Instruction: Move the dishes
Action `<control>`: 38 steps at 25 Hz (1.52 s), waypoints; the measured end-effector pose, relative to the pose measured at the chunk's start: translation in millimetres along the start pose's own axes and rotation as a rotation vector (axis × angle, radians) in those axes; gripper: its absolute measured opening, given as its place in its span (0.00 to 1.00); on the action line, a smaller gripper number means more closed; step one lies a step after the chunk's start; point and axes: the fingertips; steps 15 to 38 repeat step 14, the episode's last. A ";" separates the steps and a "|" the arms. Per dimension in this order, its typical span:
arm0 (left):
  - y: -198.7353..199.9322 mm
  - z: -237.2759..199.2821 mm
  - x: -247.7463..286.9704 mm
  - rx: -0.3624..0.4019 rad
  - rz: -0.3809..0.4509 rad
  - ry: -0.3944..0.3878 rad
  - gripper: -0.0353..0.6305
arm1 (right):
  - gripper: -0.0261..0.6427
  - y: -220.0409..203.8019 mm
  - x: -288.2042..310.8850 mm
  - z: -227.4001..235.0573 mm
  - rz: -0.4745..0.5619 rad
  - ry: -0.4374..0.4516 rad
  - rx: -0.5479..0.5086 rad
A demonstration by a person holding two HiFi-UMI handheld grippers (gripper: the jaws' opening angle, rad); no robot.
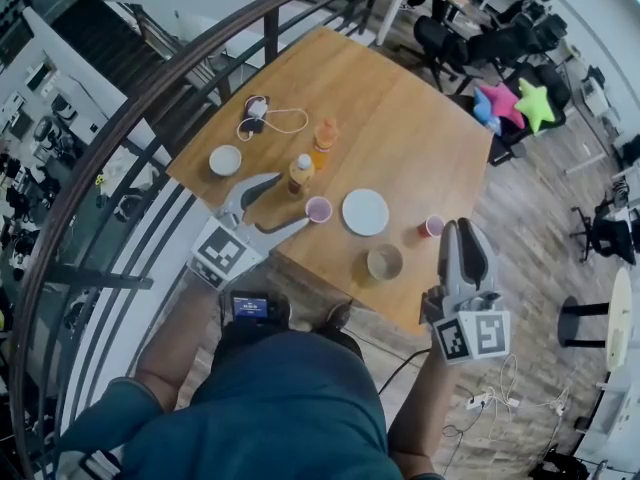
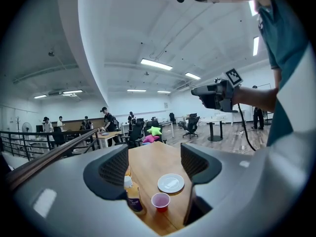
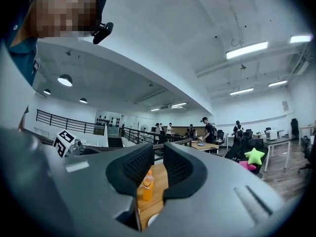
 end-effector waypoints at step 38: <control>-7.5 -9.7 0.5 -0.014 -0.004 -0.005 0.55 | 0.11 -8.1 7.6 -3.9 -0.044 -0.007 -0.005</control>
Point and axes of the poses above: the fingertips, and each gripper's own axes: x forward along the fingers, z to its right, y out of its top, and after that the axes turned 8 degrees about -x, right-handed
